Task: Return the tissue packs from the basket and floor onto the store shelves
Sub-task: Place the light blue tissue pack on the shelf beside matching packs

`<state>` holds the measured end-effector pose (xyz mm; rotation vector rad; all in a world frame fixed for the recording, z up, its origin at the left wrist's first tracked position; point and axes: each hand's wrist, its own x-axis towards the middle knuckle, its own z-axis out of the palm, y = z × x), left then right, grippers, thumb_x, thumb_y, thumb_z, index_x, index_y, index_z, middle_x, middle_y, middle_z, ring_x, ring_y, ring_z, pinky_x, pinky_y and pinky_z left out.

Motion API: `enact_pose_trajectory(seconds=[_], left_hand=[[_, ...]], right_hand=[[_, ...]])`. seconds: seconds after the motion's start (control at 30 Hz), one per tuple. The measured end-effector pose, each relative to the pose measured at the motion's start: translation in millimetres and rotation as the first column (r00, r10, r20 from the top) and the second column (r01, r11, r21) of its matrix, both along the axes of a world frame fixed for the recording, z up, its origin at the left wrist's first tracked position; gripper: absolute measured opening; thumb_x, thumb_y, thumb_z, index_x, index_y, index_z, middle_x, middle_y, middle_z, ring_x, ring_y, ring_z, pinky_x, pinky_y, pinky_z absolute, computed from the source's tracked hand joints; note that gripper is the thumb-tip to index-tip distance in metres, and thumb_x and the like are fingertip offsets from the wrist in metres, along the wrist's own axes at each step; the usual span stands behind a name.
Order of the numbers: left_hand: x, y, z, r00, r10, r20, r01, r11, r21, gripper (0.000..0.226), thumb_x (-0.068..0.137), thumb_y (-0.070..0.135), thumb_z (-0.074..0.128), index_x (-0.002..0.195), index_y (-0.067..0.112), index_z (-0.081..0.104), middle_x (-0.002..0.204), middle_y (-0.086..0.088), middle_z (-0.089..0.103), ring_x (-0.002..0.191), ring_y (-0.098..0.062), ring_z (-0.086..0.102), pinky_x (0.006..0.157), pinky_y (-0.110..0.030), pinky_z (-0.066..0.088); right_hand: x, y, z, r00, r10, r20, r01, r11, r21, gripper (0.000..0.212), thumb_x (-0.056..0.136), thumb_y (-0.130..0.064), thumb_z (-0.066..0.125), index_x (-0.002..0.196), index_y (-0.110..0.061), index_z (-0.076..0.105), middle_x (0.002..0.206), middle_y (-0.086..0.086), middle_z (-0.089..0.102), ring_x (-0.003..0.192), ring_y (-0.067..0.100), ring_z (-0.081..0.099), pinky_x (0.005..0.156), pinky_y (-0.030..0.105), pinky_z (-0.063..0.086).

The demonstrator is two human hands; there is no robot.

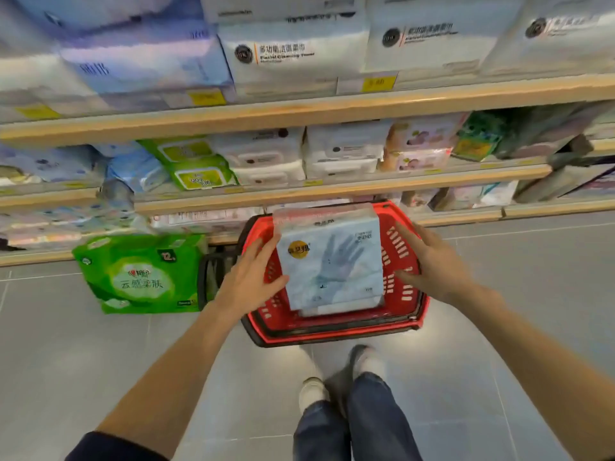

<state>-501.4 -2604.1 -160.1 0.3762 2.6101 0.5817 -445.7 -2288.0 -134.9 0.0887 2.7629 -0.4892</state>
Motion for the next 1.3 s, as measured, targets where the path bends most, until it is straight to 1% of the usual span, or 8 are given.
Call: enact_pose_trajectory(seconds=[0.07, 0.3, 0.43, 0.57, 0.7, 0.97, 1.17, 1.3], left_hand=[[3, 1, -33, 0.999, 0.010, 0.035, -0.010, 1.000, 0.002, 0.081, 0.084, 0.045, 0.059, 0.145, 0.040, 0.006, 0.156, -0.008, 0.014, 0.141, -0.028, 0.022, 0.104, -0.048, 0.037], [11, 5, -146, 0.991, 0.044, 0.125, -0.042, 0.999, -0.017, 0.091, 0.080, 0.052, 0.059, 0.135, 0.056, -0.013, 0.156, -0.015, 0.002, 0.114, -0.037, 0.055, 0.083, -0.047, 0.052], [10, 11, -191, 0.977, 0.118, 0.178, -0.121, 0.993, 0.002, 0.098, 0.081, 0.046, 0.063, 0.139, 0.050, -0.016, 0.157, -0.012, -0.006, 0.132, -0.036, 0.038, 0.098, -0.054, 0.038], [9, 17, -224, 0.978, 0.101, 0.183, -0.114, 0.991, 0.063, 0.117, 0.073, 0.048, 0.070, 0.124, 0.058, -0.034, 0.157, -0.011, -0.005, 0.116, -0.036, 0.055, 0.091, -0.043, 0.048], [7, 24, -244, 0.979, 0.140, 0.150, -0.152, 0.986, 0.070, 0.131, 0.067, 0.042, 0.078, 0.114, 0.060, -0.043, 0.156, -0.019, -0.004, 0.120, -0.042, 0.049, 0.092, -0.047, 0.048], [10, 26, -239, 0.980, 0.183, 0.077, -0.193, 0.969, 0.156, 0.134, 0.063, 0.033, 0.083, 0.122, 0.061, -0.034, 0.156, -0.016, 0.012, 0.124, -0.039, 0.045, 0.096, -0.043, 0.042], [0, 24, -200, 0.983, 0.183, 0.007, -0.182, 0.968, 0.174, 0.133, 0.064, 0.031, 0.083, 0.118, 0.066, -0.034, 0.156, -0.013, 0.015, 0.125, -0.040, 0.043, 0.094, -0.046, 0.042], [-6, 18, -154, 0.980, 0.198, -0.011, -0.192, 0.962, 0.192, 0.136, 0.061, 0.029, 0.085, 0.119, 0.065, -0.033, 0.146, -0.017, 0.033, 0.120, -0.042, 0.048, 0.088, -0.047, 0.046]], right_hand=[[-2, 0, -35, 1.000, 0.003, 0.022, -0.004, 1.000, 0.017, 0.091, 0.079, -0.037, 0.067, 0.147, -0.027, 0.008, 0.155, 0.011, 0.017, 0.139, 0.034, 0.025, 0.109, 0.045, 0.028], [-2, 2, -164, 0.997, 0.032, 0.073, -0.028, 0.998, -0.056, 0.099, 0.076, -0.042, 0.070, 0.144, -0.040, -0.002, 0.157, 0.010, 0.008, 0.138, 0.033, 0.028, 0.097, 0.045, 0.046], [-7, 8, -217, 0.998, 0.042, 0.042, -0.035, 0.988, -0.152, 0.103, 0.073, -0.038, 0.074, 0.142, -0.044, -0.002, 0.157, 0.009, -0.002, 0.141, 0.031, 0.022, 0.095, 0.044, 0.048], [-12, 14, -250, 0.999, 0.032, 0.015, -0.027, 0.965, -0.260, 0.113, 0.067, -0.035, 0.079, 0.137, -0.055, -0.007, 0.156, 0.010, -0.007, 0.140, 0.034, 0.020, 0.099, 0.045, 0.042], [-16, 13, -262, 0.999, 0.021, 0.032, -0.010, 0.958, -0.288, 0.126, 0.067, -0.017, 0.081, 0.126, -0.067, -0.018, 0.155, 0.015, 0.001, 0.120, 0.041, 0.046, 0.092, 0.047, 0.048], [-16, 12, -257, 0.999, 0.033, 0.013, -0.028, 0.955, -0.296, 0.127, 0.069, -0.012, 0.079, 0.126, -0.065, -0.023, 0.153, 0.019, 0.003, 0.111, 0.044, 0.052, 0.089, 0.049, 0.050], [-20, 10, -223, 0.998, 0.033, -0.052, -0.048, 0.948, -0.315, 0.114, 0.071, -0.012, 0.077, 0.135, -0.045, -0.012, 0.154, 0.017, 0.006, 0.118, 0.044, 0.046, 0.090, 0.045, 0.047], [-26, 5, -178, 0.991, 0.062, -0.118, -0.096, 0.943, -0.318, 0.124, 0.071, -0.014, 0.078, 0.130, -0.060, -0.022, 0.152, 0.014, 0.011, 0.118, 0.038, 0.047, 0.090, 0.043, 0.048]])
